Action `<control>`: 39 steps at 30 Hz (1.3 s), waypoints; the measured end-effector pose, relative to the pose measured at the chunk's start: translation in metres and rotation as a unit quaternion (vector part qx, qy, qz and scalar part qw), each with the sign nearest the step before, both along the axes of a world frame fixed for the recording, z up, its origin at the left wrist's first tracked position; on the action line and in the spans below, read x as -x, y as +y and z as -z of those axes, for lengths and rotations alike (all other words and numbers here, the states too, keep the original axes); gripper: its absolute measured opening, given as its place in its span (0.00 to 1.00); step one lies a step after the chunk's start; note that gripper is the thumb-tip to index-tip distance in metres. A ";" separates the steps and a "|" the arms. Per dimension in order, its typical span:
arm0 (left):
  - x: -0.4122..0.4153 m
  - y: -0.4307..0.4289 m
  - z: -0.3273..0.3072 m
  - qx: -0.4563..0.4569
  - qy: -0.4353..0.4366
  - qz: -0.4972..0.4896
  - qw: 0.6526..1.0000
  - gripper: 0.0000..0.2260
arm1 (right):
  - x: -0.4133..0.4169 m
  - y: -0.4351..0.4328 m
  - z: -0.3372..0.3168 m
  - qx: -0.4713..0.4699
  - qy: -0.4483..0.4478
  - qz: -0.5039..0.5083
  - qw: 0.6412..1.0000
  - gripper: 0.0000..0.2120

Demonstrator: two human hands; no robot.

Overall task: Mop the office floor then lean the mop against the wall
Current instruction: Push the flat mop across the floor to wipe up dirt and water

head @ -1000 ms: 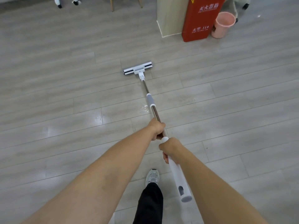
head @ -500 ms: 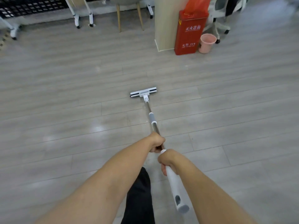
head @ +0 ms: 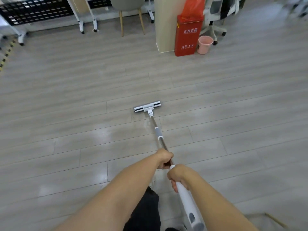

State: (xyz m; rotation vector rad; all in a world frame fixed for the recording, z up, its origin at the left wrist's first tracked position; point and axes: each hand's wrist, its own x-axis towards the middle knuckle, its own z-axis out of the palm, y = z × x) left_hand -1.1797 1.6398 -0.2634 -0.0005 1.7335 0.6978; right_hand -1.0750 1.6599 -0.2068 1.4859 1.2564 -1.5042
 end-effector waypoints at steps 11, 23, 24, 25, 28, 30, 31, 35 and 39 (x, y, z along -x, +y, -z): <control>0.114 0.047 0.028 -0.039 0.024 -0.028 0.999 0.02 | 0.114 0.053 0.018 -0.030 0.036 -0.024 0.999 0.09; 0.264 0.063 0.060 -0.030 0.051 -0.019 0.998 0.08 | 0.261 0.061 0.048 -0.002 0.061 0.044 0.997 0.15; 0.263 0.060 0.061 -0.030 0.049 -0.019 0.998 0.09 | 0.260 0.058 0.049 -0.003 0.057 0.048 0.997 0.15; 0.260 0.057 0.061 -0.029 0.048 -0.019 0.998 0.08 | 0.258 0.055 0.050 -0.004 0.052 0.048 0.997 0.15; 0.239 0.046 0.063 -0.027 0.049 -0.027 0.998 0.09 | 0.241 0.043 0.055 -0.004 0.036 0.045 0.998 0.14; 0.220 0.034 0.064 -0.020 0.058 -0.022 0.998 0.08 | 0.224 0.030 0.060 -0.006 0.032 0.022 0.999 0.15; 0.209 0.026 0.064 -0.017 0.060 -0.017 0.998 0.07 | 0.213 0.021 0.061 -0.010 0.033 -0.001 0.999 0.15; 0.152 -0.017 0.062 -0.011 0.053 -0.011 0.998 0.06 | 0.157 -0.021 0.061 -0.016 0.038 -0.062 0.997 0.12; 0.079 -0.071 0.062 -0.011 0.051 -0.015 0.999 0.07 | 0.084 -0.071 0.058 -0.005 0.035 -0.090 0.995 0.13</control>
